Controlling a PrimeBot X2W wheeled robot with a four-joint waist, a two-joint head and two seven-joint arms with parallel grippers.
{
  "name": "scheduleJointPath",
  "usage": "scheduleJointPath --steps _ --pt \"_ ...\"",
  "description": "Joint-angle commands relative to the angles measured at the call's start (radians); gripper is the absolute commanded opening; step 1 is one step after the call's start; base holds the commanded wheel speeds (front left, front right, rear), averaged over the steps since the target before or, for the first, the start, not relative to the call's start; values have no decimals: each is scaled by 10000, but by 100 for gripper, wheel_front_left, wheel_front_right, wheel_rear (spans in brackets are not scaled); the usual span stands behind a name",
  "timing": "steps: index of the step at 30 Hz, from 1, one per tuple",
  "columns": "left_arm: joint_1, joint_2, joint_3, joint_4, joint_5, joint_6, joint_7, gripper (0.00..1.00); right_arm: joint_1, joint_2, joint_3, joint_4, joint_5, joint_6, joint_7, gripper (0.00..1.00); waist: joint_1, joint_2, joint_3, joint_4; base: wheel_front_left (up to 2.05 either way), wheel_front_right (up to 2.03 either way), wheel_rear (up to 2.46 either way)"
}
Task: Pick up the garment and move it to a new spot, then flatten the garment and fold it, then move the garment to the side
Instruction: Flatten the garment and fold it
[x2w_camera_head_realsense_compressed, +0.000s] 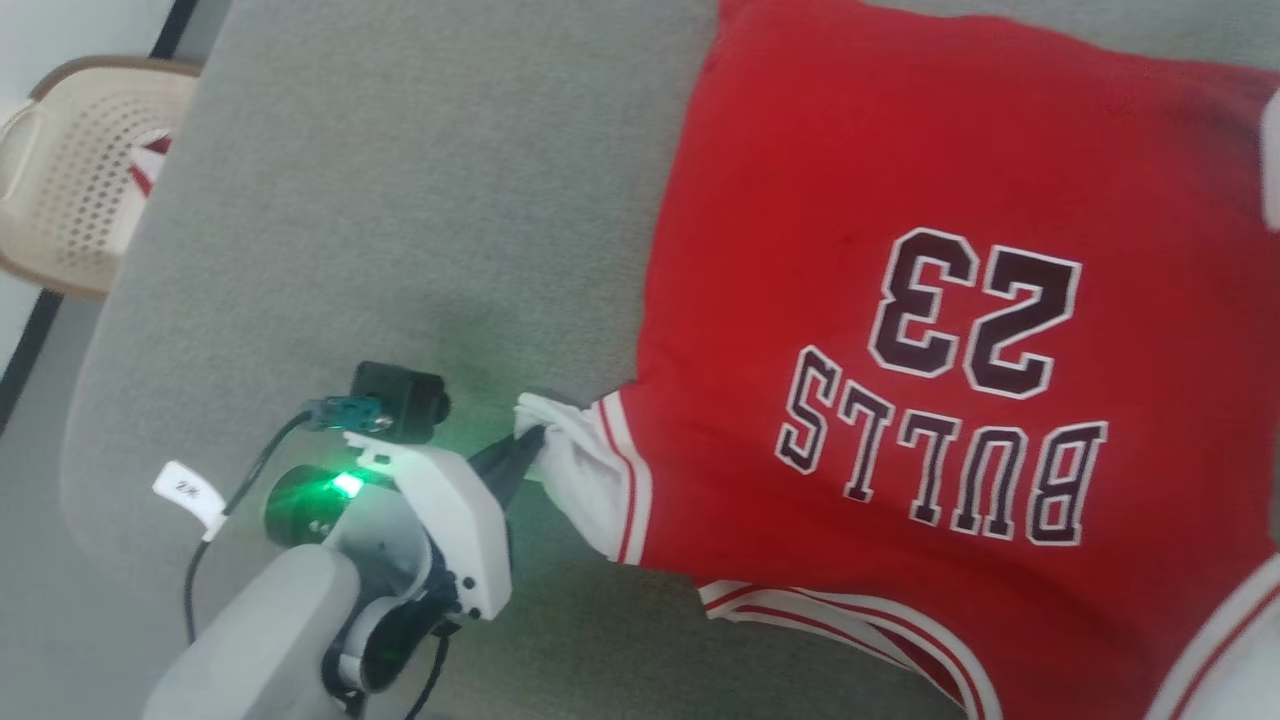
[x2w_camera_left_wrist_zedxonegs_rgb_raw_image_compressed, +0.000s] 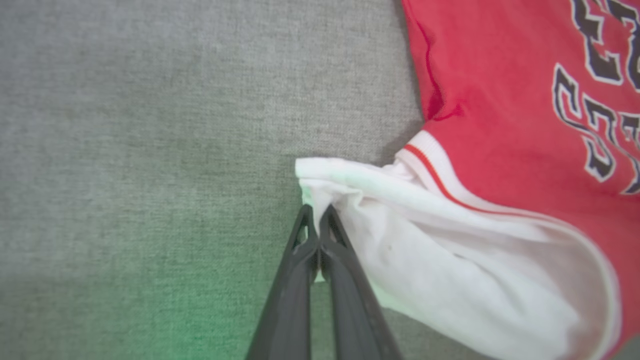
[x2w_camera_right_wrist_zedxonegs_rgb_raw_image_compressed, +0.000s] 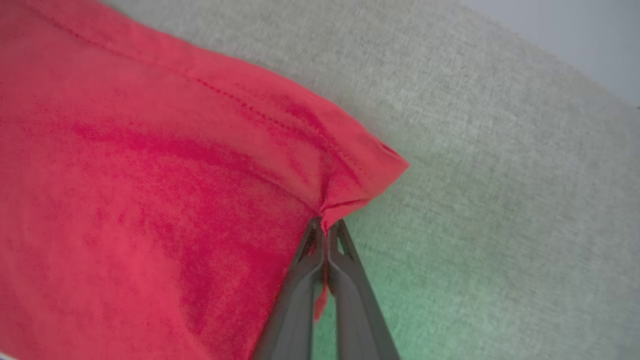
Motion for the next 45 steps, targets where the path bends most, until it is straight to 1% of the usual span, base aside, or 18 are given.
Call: scheduleJointPath --steps 1,6,11,14,18,21,24,26,29,31,33,36,37,38,39,41,45 --pt "142 137 107 82 -138 76 -49 0 640 -125 428 -337 323 -14 163 0 0 0 -234 -332 0 0 0" --pt "404 544 356 -68 -221 230 -50 0 1543 -956 1489 -2476 1558 -17 116 0 0 0 -586 -950 0 0 0" --pt "708 934 567 -315 -246 422 43 0 2945 -1773 1890 -4564 2934 -16 96 0 0 0 -969 -1583 0 0 0" --pt "890 1148 636 -513 -285 523 133 0 3974 -2283 1974 -5684 3349 -17 -16 0 0 0 -1178 -1932 0 0 0" --pt "1094 1394 733 -739 -326 669 255 0 5468 -2612 1675 -6841 3895 -17 -220 0 0 0 -1398 -2358 0 0 0" --pt "1193 1555 824 -895 -388 794 353 0 6631 -2754 1279 -7534 4056 -17 -300 0 0 0 -1505 -2617 0 0 0" --pt "1350 1656 871 -1045 -426 874 373 0 7840 -2657 822 -7977 4005 -17 -279 0 0 0 -1555 -2846 0 0 0" --pt "1364 1706 887 -1120 -463 893 398 0 8647 -2458 462 -8091 3893 -19 -303 0 0 0 -1566 -2943 0 0 0" --pt "1436 1741 893 -1135 -515 897 417 0 9812 -1932 67 -8028 3643 -17 -265 0 0 0 -1579 -3048 0 0 0" --pt "1453 1735 896 -1124 -528 869 415 0 10400 -1636 -86 -7836 3194 -19 -247 0 0 0 -1574 -3096 0 0 0" --pt "1458 1743 903 -1096 -563 843 402 0 10845 -1248 -202 -7564 2843 -20 -201 0 0 0 -1568 -3136 0 0 0" --pt "1488 1751 906 -1043 -604 800 377 0 11111 -679 -384 -7406 2491 -19 -157 0 0 0 -1569 -3205 0 0 0" --pt "1498 1765 909 -1026 -608 790 369 0 11108 -560 -483 -7460 2404 -17 -163 10 0 0 -1571 -3232 0 0 0" --pt "1512 1771 915 -1016 -619 789 361 0 11054 -511 -594 -7570 2288 -17 -221 48 0 0 -1576 -3258 0 0 0" --pt "1520 1779 914 -1005 -619 783 351 0 11023 -489 -713 -7716 2221 -17 -207 100 0 0 -1587 -3281 0 0 0" --pt "1533 1783 900 -991 -637 756 333 0 10938 -505 -1023 -8110 2251 -17 -125 100 0 0 -1630 -3311 0 0 0" --pt "1520 1766 846 -1011 -649 724 326 0 10686 -980 -1806 -9393 2145 -26 158 100 0 0 -1687 -3301 0 0 0"
